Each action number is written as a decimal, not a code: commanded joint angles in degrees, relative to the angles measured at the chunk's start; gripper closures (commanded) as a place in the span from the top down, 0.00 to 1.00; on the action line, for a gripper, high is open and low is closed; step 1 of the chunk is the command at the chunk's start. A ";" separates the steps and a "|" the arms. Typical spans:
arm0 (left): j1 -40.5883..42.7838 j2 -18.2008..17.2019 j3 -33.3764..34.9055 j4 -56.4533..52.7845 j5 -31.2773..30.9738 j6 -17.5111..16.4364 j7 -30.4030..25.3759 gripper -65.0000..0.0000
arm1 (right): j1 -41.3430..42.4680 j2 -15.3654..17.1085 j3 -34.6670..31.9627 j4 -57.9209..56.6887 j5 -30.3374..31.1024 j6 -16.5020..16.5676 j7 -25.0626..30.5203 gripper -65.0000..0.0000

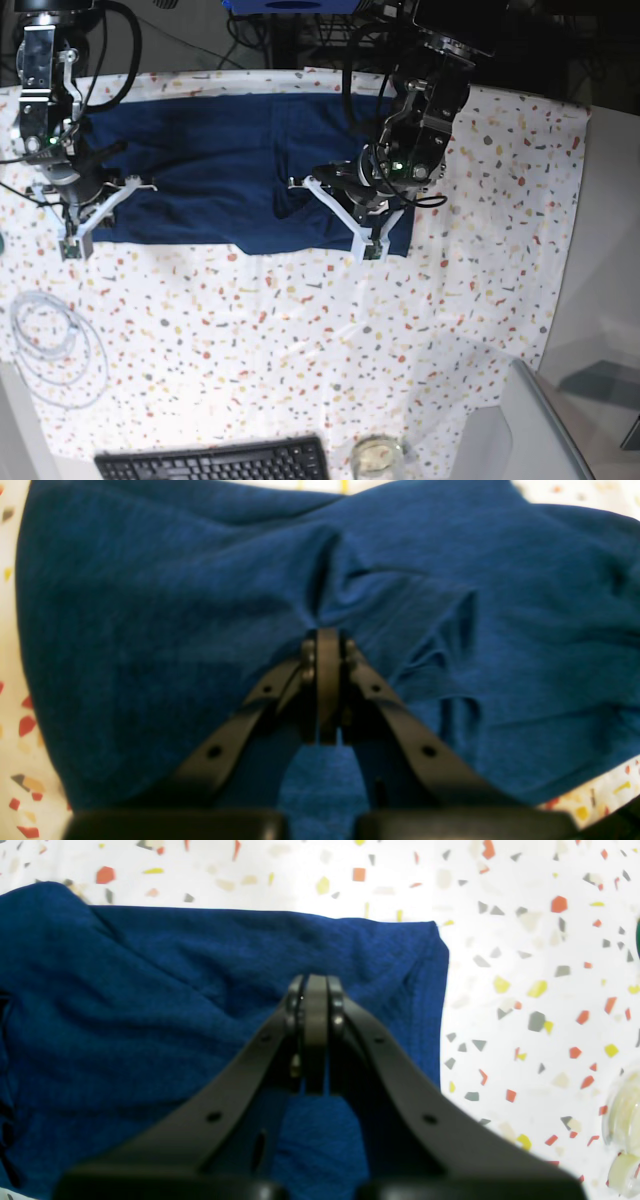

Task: Layout the t-shirt on the table in an organized manner, then fold the t-shirt properly
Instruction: 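Release the shirt with both grippers and raise them away, then grasp the shirt's two short ends with both grippers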

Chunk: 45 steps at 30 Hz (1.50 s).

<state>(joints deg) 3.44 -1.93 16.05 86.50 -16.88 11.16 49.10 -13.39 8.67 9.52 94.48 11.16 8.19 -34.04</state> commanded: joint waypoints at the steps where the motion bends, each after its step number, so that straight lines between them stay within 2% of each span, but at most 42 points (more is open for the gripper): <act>1: -1.11 0.40 -0.01 -0.30 -0.21 -0.04 -0.35 0.00 | 0.33 0.52 0.20 1.13 0.14 0.03 1.21 0.00; 14: -6.04 5.85 0.08 -5.66 -0.30 -0.21 -0.35 0.00 | 0.51 0.52 0.46 1.13 0.14 0.03 1.21 0.00; 23: -12.28 9.36 -0.01 -13.84 -0.30 -0.39 -0.53 0.00 | 0.51 0.52 0.28 1.13 0.14 0.03 1.21 0.00; 27: -14.56 10.77 -0.01 -15.16 -0.30 -3.38 -0.53 0.00 | 0.51 0.52 0.11 1.13 0.14 0.03 1.21 0.00; 30: -14.65 10.77 -0.45 -13.05 -0.30 -5.05 -0.53 0.00 | 0.51 0.52 0.11 1.39 0.14 0.03 1.21 0.00; 34: -11.22 9.63 -1.06 -3.82 -0.13 -5.05 -0.44 0.00 | 0.24 0.43 1.07 2.53 0.31 0.03 1.65 0.00; 36: -7.79 6.02 -4.85 3.13 -0.21 -5.05 -0.44 0.00 | -0.02 -1.06 3.98 4.38 1.28 0.03 1.56 0.01; 38: -3.40 2.86 -10.30 8.49 -0.21 -5.31 -0.44 0.00 | -0.02 -3.17 8.20 5.61 5.33 0.03 1.03 0.02; 39: -1.46 1.27 -13.20 10.78 -0.21 -5.58 -0.53 0.00 | 0.16 -3.44 10.04 5.70 7.96 0.12 0.42 0.05; 41: 2.14 -1.54 -20.05 14.47 -0.21 -8.83 -0.53 0.00 | 1.04 -3.17 13.82 5.44 16.14 2.23 -3.28 0.18; 43: 6.18 -3.65 -28.67 16.93 -0.21 -14.89 -0.53 0.00 | 2.88 -3.08 18.31 4.29 25.63 5.92 -9.08 0.39; 45: 9.09 -4.53 -37.72 17.19 -0.21 -22.19 -1.06 0.00 | 4.55 -3.08 23.32 2.01 32.58 8.12 -14.44 0.58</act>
<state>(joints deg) 12.80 -6.35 -22.02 102.87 -16.62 -11.49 48.53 -8.88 4.69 32.36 95.72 44.10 16.03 -49.84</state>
